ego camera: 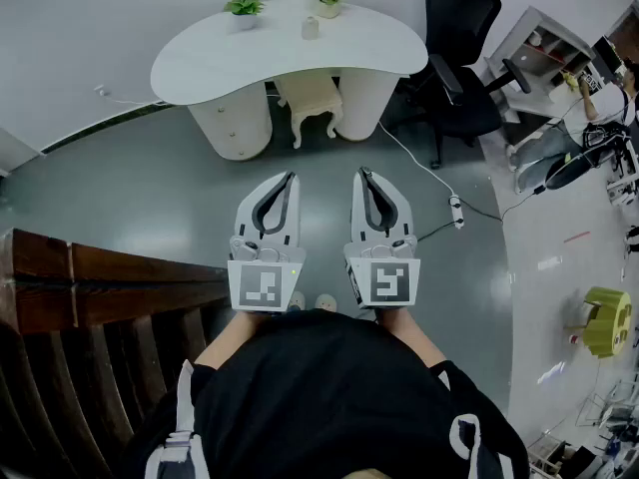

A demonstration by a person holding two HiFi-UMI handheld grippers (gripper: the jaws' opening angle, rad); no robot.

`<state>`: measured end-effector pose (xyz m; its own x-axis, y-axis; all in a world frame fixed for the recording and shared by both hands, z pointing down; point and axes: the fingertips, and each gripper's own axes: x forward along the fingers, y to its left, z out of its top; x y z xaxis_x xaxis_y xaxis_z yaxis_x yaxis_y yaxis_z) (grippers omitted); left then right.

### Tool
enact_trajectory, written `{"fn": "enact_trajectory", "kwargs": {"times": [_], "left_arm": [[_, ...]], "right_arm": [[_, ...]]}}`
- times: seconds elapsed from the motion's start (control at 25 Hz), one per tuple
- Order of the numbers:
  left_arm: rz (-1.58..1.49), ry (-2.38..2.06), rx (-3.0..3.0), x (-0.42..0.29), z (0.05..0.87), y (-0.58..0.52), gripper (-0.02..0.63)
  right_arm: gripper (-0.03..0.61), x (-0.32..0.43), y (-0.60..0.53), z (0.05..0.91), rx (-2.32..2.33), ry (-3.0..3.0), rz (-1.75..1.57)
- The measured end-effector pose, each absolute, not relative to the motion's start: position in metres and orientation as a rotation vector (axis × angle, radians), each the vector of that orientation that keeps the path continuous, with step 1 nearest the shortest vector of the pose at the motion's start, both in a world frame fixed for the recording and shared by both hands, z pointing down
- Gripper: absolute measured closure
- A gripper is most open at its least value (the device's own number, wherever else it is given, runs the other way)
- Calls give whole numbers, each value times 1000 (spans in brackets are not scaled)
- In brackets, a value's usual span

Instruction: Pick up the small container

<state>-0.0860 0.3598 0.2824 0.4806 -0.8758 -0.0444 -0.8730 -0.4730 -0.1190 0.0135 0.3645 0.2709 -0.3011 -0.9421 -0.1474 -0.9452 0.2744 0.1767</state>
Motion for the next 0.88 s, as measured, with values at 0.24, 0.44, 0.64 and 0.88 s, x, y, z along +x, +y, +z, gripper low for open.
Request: {"fn": "enact_trajectory", "kwargs": {"times": [0.24, 0.44, 0.64, 0.88], "left_arm": [[-48, 1542, -2587, -82, 283, 366, 607], [-48, 1556, -2585, -79, 284, 368, 607], [-50, 1562, -2583, -72, 286, 369, 607], [-50, 1555, -2578, -57, 287, 367, 607]], "right_arm": [[557, 17, 369, 269, -1842, 2495, 380], [557, 20, 370, 269, -1823, 2496, 374], [555, 23, 373, 266, -1763, 2496, 386], [555, 36, 370, 270, -1740, 2517, 378]]}}
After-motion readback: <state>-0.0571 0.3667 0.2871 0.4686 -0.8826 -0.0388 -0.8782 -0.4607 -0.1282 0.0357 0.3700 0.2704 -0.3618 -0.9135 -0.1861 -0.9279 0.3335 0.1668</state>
